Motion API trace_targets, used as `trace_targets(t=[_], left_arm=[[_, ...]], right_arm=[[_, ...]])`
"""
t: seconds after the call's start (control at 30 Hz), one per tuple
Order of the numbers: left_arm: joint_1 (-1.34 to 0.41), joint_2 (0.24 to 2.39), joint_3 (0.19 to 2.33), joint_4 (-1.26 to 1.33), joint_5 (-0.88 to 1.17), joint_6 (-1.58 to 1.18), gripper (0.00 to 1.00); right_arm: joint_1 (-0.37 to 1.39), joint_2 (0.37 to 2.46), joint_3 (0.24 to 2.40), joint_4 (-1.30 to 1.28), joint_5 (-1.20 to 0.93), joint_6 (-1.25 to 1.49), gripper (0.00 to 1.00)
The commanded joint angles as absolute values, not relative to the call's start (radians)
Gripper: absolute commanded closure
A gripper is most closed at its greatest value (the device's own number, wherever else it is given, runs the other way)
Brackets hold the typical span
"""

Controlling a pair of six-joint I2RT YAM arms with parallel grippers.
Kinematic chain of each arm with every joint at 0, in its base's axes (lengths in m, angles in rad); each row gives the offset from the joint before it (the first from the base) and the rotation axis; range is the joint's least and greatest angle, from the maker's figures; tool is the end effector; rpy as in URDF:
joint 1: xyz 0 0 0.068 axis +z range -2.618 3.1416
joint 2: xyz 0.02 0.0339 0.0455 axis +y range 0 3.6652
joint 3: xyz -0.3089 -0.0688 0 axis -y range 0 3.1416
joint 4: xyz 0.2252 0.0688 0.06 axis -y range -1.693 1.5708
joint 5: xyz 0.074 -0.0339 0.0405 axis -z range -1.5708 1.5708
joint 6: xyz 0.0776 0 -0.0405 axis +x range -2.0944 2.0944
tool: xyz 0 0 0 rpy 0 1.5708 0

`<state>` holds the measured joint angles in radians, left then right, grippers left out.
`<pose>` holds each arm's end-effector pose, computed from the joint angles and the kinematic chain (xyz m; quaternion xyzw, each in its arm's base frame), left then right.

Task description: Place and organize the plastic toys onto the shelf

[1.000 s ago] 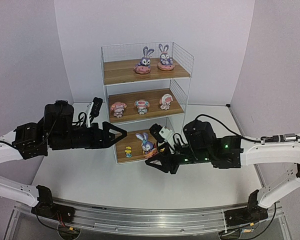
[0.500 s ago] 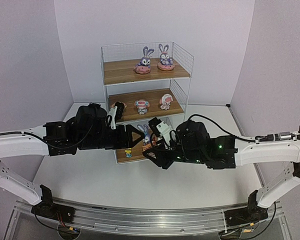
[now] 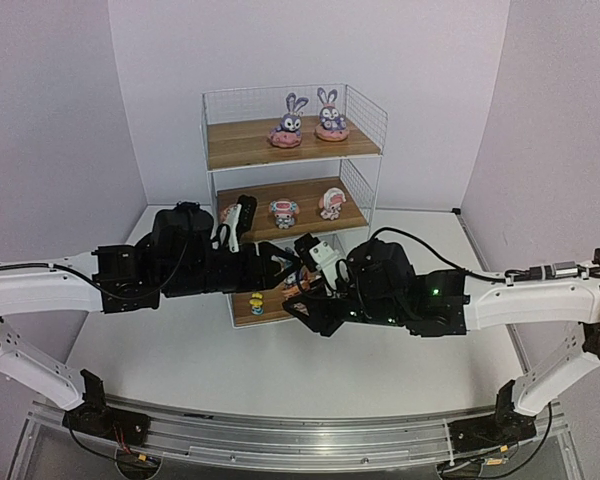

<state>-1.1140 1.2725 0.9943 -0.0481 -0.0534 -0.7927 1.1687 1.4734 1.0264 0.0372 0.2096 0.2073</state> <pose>0.1386 -0.2726 0.3560 0.1146 0.8043 -0.4625 0.3550 0.1544 0.3217 0.3180 -0.3337 0.7639 0.2788 0.4769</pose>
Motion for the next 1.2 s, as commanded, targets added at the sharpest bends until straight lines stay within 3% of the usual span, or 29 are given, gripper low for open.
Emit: trace_targets(t=[0.0,0.2,0.6,0.73,0.93,1.0,1.07,1.13,1.17], left_arm=[[-1.124,1.297,1.003,-0.017,-0.033,-0.794,0.46],[-1.13,1.322,1.014,-0.037,-0.036,-0.796,0.54],[-1.131,1.328,1.011,-0.072,-0.069,-0.809,0.54],[-1.132,1.323,1.0,-0.036,-0.058,-0.832,0.62],[-1.136,1.324,1.001,-0.015,-0.054,-0.837,0.82],[-1.139,1.32,1.01,-0.027,-0.067,-0.838,0.92],[-1.149,1.316,1.04,-0.074,-0.114,-0.837,0.99],[-1.161,1.312,1.091,-0.138,-0.174,-0.825,1.0],[-1.167,1.311,1.124,-0.174,-0.206,-0.816,1.0]], right_arm=[[1.177,1.474,1.081,0.09,0.215,0.203,1.0],[1.177,1.479,1.09,0.1,0.196,0.18,1.0],[1.177,1.459,1.063,0.154,0.212,0.164,1.0],[1.177,1.464,1.059,0.163,0.215,0.171,1.0],[1.177,1.474,1.06,0.163,0.228,0.178,0.98],[1.177,1.469,1.059,0.163,0.239,0.188,0.86],[1.177,1.457,1.056,0.162,0.259,0.206,0.62],[1.177,1.434,1.041,0.16,0.277,0.221,0.33],[1.177,1.419,1.028,0.158,0.283,0.228,0.26]])
